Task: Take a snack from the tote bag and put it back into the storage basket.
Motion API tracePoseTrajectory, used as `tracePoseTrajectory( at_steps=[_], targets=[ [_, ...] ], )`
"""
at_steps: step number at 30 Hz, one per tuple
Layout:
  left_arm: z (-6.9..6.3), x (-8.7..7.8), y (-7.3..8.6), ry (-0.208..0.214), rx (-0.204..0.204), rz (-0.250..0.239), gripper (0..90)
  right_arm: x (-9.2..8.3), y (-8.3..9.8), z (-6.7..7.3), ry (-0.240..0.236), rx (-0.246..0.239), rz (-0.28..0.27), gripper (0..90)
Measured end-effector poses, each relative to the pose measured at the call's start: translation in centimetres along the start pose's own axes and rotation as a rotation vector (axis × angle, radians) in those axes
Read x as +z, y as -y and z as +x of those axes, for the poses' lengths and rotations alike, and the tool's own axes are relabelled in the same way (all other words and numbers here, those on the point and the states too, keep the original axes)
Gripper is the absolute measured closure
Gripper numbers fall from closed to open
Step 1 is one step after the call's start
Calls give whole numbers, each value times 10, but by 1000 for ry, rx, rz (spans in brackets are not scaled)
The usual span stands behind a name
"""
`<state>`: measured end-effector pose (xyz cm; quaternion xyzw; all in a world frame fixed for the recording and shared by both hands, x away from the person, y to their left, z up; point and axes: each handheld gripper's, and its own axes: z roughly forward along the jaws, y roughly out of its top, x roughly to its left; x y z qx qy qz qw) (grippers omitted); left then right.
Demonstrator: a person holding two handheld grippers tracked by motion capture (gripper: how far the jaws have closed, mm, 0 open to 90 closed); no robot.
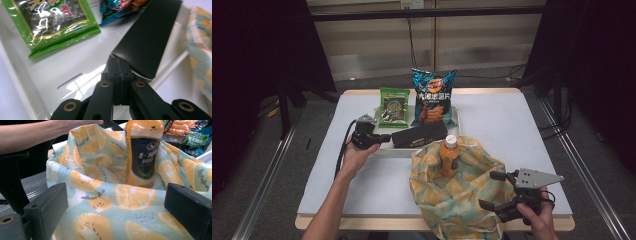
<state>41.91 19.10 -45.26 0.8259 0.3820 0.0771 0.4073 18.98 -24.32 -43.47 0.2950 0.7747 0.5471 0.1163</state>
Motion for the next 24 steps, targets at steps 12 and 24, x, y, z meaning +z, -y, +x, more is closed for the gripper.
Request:
tracePoseTrajectory(
  at_steps=[12,24],
  targets=[
    [-2,22,-10,-2,-26,14,900,1,1,-1,-3,5,7,47],
    [-1,44,-31,5,-73,-16,900,-1,1,-2,-3,3,2,47]
  ],
)
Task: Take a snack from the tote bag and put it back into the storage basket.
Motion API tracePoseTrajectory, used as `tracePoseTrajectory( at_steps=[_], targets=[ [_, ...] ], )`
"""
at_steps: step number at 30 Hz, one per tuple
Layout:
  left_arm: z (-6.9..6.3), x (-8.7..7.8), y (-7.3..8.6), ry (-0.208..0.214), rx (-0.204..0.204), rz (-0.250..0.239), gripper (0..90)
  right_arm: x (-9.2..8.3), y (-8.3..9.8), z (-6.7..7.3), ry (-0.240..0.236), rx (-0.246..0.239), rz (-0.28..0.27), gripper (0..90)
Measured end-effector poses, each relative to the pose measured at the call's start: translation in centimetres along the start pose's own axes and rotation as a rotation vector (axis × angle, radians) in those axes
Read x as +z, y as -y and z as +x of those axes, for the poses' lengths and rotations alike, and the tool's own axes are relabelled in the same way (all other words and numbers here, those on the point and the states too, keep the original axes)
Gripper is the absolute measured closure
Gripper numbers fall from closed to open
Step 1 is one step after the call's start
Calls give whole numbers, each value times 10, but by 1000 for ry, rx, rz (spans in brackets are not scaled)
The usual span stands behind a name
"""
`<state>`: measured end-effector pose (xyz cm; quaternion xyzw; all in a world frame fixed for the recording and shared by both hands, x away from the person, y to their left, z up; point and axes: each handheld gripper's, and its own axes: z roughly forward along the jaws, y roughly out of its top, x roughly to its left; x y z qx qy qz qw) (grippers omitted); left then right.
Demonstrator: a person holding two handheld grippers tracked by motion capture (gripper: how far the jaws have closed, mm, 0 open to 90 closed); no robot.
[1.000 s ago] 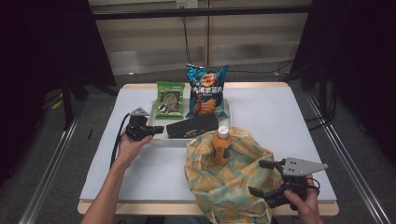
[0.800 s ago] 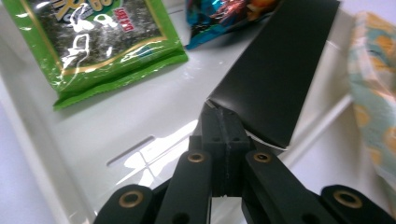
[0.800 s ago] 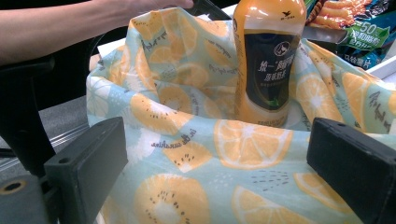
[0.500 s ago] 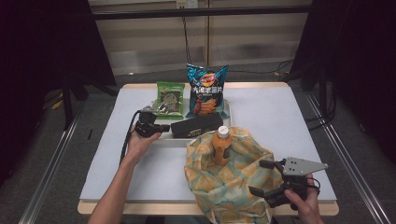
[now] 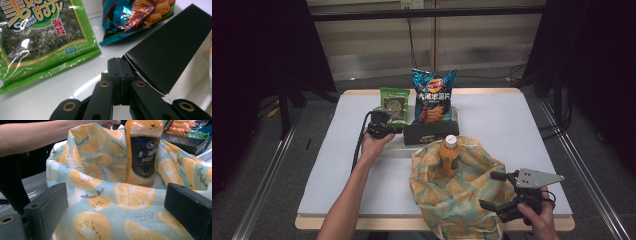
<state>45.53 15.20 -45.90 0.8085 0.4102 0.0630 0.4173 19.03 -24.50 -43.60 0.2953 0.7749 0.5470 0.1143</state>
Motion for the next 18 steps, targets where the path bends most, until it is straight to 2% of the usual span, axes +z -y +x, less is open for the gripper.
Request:
tracePoseTrajectory(
  at_steps=[3,6,9,10,14,15,16,18],
  targets=[
    [6,5,-3,7,9,19,897,0,0,-1,-2,5,2,47],
    [7,5,-5,16,-4,11,893,0,0,0,3,-1,0,48],
    [7,5,-5,7,7,11,892,-1,0,0,4,2,-2,50],
    [8,4,-3,15,-12,-12,887,-1,0,-1,11,9,2,54],
    [9,1,0,-2,-10,-14,853,-2,-1,-2,36,14,7,93],
    [10,-6,2,-5,-5,-27,853,-2,-2,-2,45,20,8,107],
    [10,-6,2,-5,-5,-27,852,-3,-2,-2,56,21,7,125],
    [10,-23,5,-11,2,-58,833,-3,-4,-2,78,20,8,160]
  ],
)
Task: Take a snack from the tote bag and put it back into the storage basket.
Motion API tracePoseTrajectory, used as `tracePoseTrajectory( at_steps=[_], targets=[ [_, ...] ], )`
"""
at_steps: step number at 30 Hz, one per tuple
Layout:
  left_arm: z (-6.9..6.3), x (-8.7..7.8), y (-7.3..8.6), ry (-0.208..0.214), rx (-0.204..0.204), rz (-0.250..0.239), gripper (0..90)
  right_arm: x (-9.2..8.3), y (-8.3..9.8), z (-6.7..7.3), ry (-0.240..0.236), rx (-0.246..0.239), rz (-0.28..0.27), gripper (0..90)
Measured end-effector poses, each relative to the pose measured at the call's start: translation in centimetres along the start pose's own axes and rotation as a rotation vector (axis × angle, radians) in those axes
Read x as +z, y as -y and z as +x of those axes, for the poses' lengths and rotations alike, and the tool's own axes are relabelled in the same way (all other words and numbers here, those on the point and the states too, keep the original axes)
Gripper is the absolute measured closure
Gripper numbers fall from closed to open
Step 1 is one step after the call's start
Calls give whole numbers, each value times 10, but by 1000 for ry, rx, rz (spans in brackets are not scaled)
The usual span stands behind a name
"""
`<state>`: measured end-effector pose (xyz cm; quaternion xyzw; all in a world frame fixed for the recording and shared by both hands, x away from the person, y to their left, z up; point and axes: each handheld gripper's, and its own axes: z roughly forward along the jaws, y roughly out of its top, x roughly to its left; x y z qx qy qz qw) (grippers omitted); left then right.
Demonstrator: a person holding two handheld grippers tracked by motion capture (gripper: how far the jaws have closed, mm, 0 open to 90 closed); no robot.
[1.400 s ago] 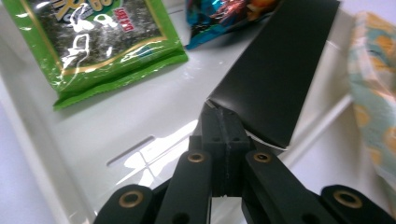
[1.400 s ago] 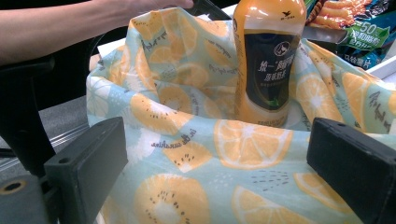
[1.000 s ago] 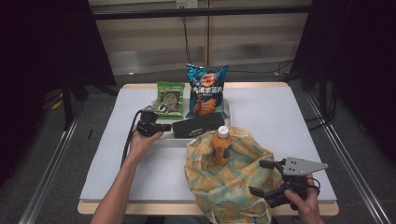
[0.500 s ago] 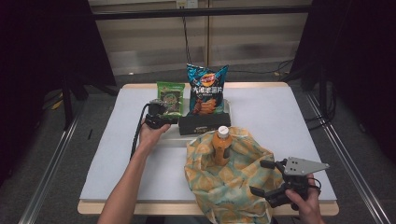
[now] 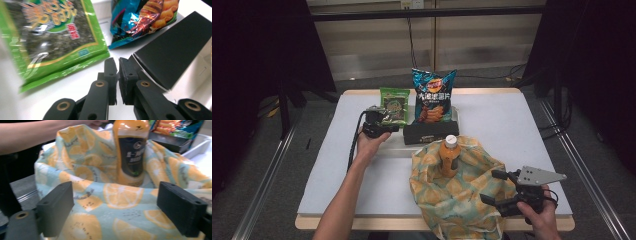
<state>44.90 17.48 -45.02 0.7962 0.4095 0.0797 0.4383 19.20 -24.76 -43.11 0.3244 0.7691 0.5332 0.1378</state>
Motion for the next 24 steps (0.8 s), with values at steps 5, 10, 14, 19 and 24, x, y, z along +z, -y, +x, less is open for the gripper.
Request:
tracePoseTrajectory(
  at_steps=[5,10,14,19,24],
  targets=[
    [-13,-30,4,23,65,-51,801,-2,-7,-1,21,-8,-7,229],
    [-35,-45,9,85,144,-67,773,-6,-19,-4,43,-16,-38,280],
    [-55,-51,10,124,183,-83,729,-7,-27,-10,60,-17,-45,327],
    [-74,-60,10,175,222,-99,629,0,-32,-18,61,-10,-16,349],
    [-96,-65,14,243,245,-131,520,11,-35,-30,45,15,-15,304]
  ],
)
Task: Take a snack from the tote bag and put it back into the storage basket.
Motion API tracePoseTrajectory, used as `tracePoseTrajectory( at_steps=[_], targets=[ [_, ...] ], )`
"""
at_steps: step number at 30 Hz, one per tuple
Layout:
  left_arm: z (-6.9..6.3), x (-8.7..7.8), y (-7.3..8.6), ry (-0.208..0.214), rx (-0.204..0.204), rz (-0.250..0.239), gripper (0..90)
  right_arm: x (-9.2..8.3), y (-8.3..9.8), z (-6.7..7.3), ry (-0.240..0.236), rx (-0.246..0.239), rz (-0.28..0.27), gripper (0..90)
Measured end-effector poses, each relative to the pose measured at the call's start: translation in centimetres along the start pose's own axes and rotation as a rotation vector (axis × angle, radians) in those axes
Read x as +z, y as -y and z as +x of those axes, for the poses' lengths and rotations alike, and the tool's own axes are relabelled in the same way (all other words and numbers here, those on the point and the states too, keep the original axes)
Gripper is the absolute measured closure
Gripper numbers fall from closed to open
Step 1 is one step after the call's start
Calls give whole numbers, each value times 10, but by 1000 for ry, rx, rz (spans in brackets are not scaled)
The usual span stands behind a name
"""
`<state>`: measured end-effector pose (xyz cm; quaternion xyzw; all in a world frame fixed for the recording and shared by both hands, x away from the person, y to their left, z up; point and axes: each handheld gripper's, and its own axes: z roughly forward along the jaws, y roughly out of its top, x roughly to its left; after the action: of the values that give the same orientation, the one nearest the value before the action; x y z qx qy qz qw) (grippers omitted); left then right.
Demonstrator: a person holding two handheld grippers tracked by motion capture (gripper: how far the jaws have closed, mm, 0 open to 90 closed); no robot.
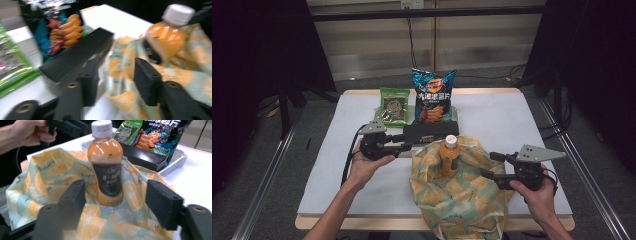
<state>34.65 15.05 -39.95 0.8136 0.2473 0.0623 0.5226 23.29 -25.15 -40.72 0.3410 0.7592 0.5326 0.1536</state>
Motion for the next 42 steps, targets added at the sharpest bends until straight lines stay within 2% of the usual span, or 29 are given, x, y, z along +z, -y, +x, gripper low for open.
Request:
tracePoseTrajectory(
  at_steps=[1,2,6,7,9,11,15,17,20,21,22,24,30,38,39,42],
  targets=[
    [-7,1,1,21,17,-14,518,2,0,-2,2,6,-1,307],
    [-10,3,1,42,16,-25,521,3,1,-3,-1,6,-2,305],
    [-23,6,0,79,37,-37,485,8,5,-5,-8,14,12,283],
    [-27,6,-1,70,48,-35,479,8,5,-5,-17,14,18,274],
    [-32,8,-3,86,51,-48,453,8,4,-7,-23,11,23,274],
    [-37,12,-6,105,70,-45,444,9,2,-10,-18,13,33,277],
    [-48,20,-12,142,106,-42,429,13,-4,-20,-21,4,52,344],
    [-51,25,-14,163,107,-50,405,14,-6,-24,-20,14,35,411],
    [-53,31,-16,154,115,-41,383,17,-6,-27,-14,16,41,433],
    [-56,37,-19,160,108,-45,370,21,-6,-30,-20,21,46,452],
    [-57,39,-19,170,117,-50,352,22,-5,-31,-17,24,41,455],
    [-61,44,-20,185,119,-57,318,22,-2,-32,-24,36,15,458],
    [-63,62,-20,192,139,-32,278,24,5,-33,-27,30,55,448],
    [-59,72,-23,169,115,-32,244,31,10,-33,-29,27,84,409],
    [-60,78,-24,142,105,-33,243,31,10,-34,-22,24,86,404],
    [-62,84,-25,125,103,-26,240,32,11,-34,-14,27,91,392]
  ],
)
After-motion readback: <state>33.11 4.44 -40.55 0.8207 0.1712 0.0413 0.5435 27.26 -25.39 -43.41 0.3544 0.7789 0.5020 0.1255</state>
